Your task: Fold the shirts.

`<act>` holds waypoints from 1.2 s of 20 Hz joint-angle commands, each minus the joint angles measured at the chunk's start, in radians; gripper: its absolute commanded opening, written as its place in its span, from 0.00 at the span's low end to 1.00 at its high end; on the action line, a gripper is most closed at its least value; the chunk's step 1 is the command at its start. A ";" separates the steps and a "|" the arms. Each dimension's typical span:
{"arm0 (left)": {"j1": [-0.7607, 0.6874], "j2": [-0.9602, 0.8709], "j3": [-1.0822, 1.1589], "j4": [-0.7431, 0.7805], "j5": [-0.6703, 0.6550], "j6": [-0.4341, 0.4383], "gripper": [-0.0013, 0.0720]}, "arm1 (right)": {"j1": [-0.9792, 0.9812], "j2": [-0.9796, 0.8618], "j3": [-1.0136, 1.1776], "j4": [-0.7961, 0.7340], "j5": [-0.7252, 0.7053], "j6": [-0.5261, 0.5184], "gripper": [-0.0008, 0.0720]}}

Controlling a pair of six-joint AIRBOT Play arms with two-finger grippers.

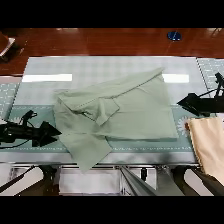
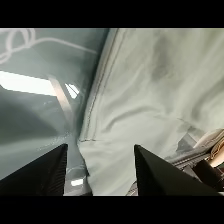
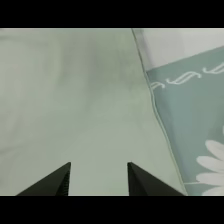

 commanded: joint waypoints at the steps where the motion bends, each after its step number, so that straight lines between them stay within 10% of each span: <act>1: -0.079 -0.002 -0.060 -0.014 0.105 0.001 0.71 | -0.078 0.050 -0.042 -0.004 0.042 -0.005 0.58; 4: -0.161 -0.002 -0.061 -0.076 0.190 -0.002 0.62 | -0.169 0.050 -0.042 -0.058 0.057 -0.006 0.58; 6: -0.199 -0.002 -0.060 -0.099 0.222 0.014 0.05 | -0.212 0.050 -0.049 -0.201 0.121 0.040 0.58; 24: -0.216 -0.002 -0.061 -0.109 0.238 0.037 0.05 | -0.142 -0.137 -0.257 -0.100 0.111 0.039 0.58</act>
